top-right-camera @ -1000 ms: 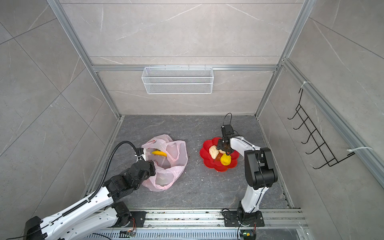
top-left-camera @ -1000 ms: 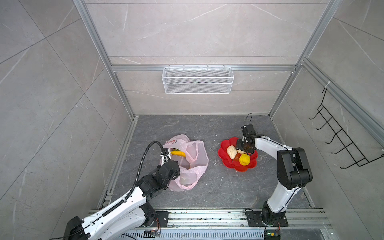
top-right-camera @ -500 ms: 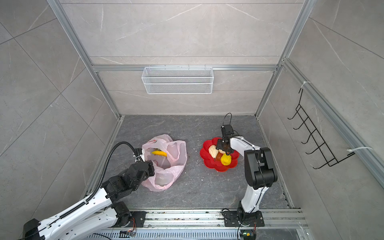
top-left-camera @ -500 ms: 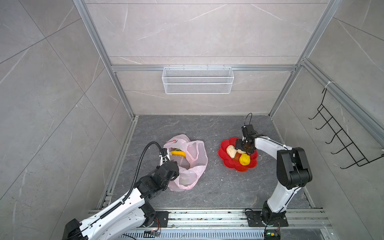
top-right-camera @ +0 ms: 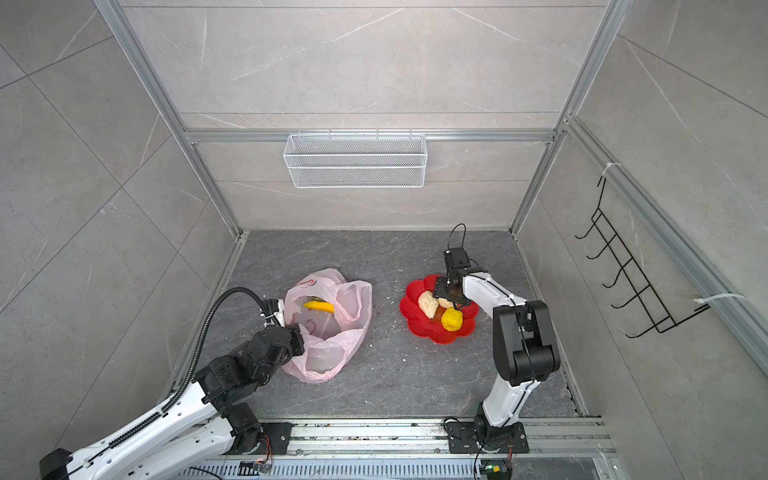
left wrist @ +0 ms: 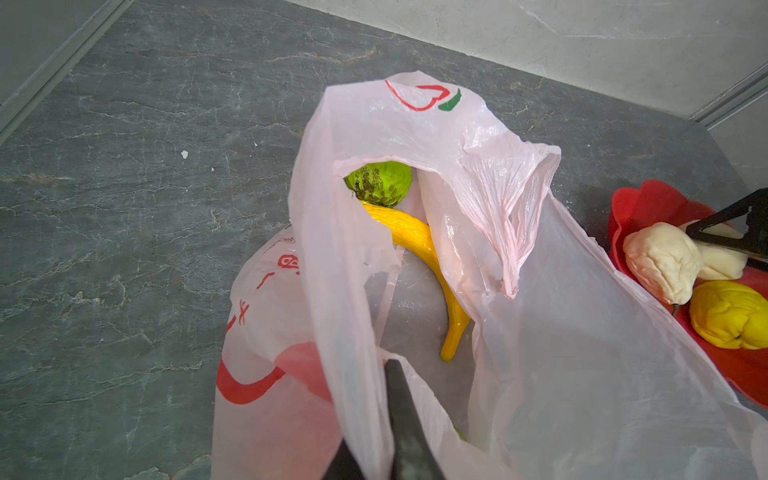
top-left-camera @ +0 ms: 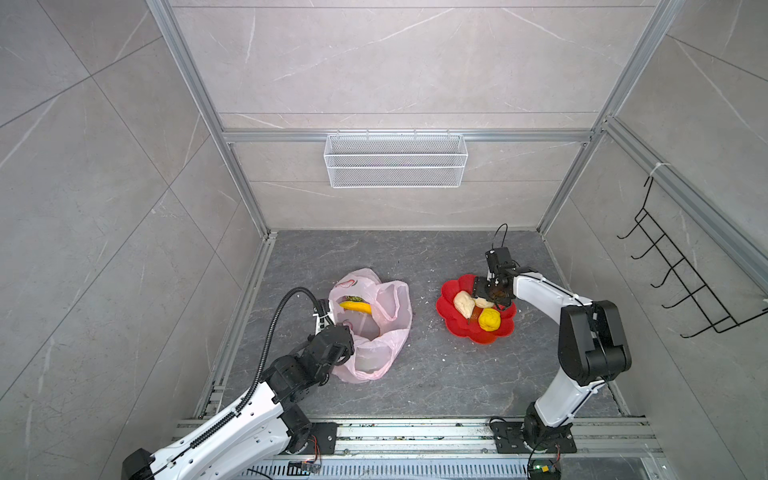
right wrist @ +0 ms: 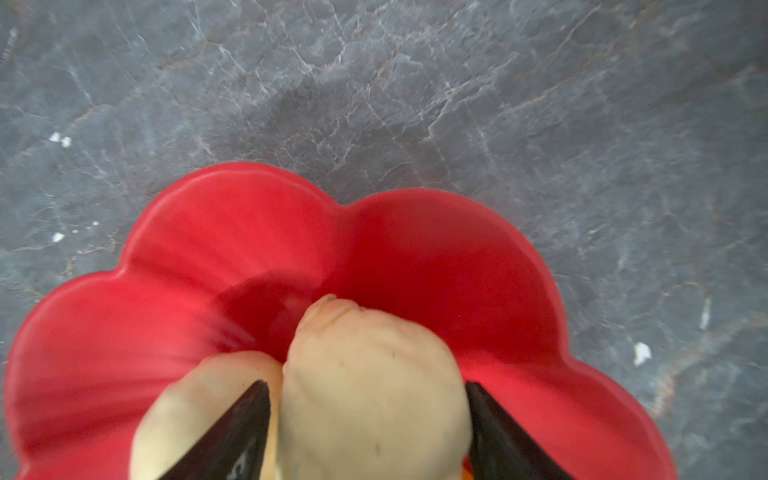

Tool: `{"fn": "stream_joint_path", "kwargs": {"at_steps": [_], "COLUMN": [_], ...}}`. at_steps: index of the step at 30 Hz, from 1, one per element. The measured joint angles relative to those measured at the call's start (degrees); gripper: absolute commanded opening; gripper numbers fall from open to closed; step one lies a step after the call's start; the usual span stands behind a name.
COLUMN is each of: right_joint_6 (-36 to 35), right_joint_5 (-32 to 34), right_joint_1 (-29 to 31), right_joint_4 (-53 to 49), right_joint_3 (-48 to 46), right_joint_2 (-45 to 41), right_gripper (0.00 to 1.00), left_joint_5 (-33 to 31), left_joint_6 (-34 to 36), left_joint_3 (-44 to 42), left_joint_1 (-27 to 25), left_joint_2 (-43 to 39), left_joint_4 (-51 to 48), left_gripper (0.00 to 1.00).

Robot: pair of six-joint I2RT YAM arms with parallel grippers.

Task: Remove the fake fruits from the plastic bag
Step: 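Lower the cream fruit into the red plate and open right gripper, then move right gripper back to the bag while left gripper regrips bag rim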

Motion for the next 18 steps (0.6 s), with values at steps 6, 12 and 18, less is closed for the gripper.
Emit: {"fn": "stream_joint_path", "kwargs": {"at_steps": [6,12,18], "right_joint_6": [0.0,-0.4,-0.9], "right_joint_5": [0.1,0.1,0.2], "right_joint_1": [0.0,1.0,5.7], "right_joint_4": [-1.9,-4.4,-6.6], "right_joint_3": [0.0,0.7,4.2], "right_joint_2": [-5.6,-9.7,-11.9], "right_gripper": [0.76,0.75,0.74], "left_joint_5": [-0.4,-0.9,-1.1], "left_joint_6": [-0.1,-0.1,0.1], "left_joint_3": [0.0,0.0,1.2], "left_joint_1": [0.0,0.0,0.0], "left_joint_2": [-1.5,-1.2,-1.0], "left_joint_4": [-2.0,-3.7,-5.8], "left_gripper": [0.31,0.55,0.65]}}
